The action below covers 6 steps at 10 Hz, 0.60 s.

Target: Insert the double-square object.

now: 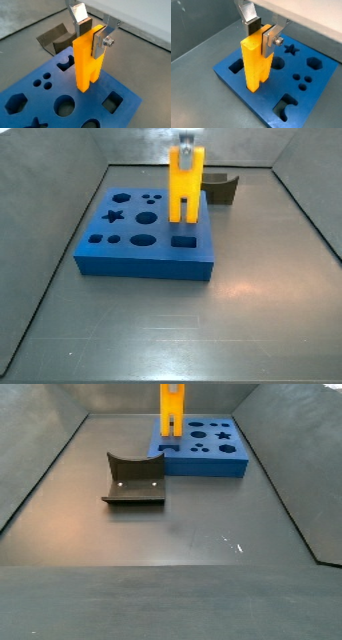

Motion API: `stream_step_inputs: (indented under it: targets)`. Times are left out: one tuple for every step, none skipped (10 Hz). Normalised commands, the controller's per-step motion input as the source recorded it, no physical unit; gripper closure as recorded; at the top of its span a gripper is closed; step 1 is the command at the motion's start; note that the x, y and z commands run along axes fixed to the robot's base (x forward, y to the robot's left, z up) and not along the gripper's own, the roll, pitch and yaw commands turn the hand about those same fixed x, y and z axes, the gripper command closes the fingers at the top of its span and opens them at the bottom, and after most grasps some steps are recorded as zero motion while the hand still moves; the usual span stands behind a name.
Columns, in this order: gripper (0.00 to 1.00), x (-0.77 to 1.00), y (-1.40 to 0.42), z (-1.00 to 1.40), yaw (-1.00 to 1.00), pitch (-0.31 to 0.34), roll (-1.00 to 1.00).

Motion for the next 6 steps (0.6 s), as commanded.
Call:
stream_step_inputs:
  targets:
    - [1.0,0.22,0.0,-0.62,-0.04,0.123,0.15]
    - [1.0,0.15,0.0,-0.65,-0.03,0.106,0.13]
    - [1.0,0.12,0.0,-0.63,-0.03,0.079,0.13]
    - [1.0,0.02,0.0,-0.5,-0.04,0.016,0.1]
    - [1.0,0.0,0.0,0.0,0.0,0.016,0.0]
    - [1.0,0.0,0.0,0.0,0.0,0.0,0.0]
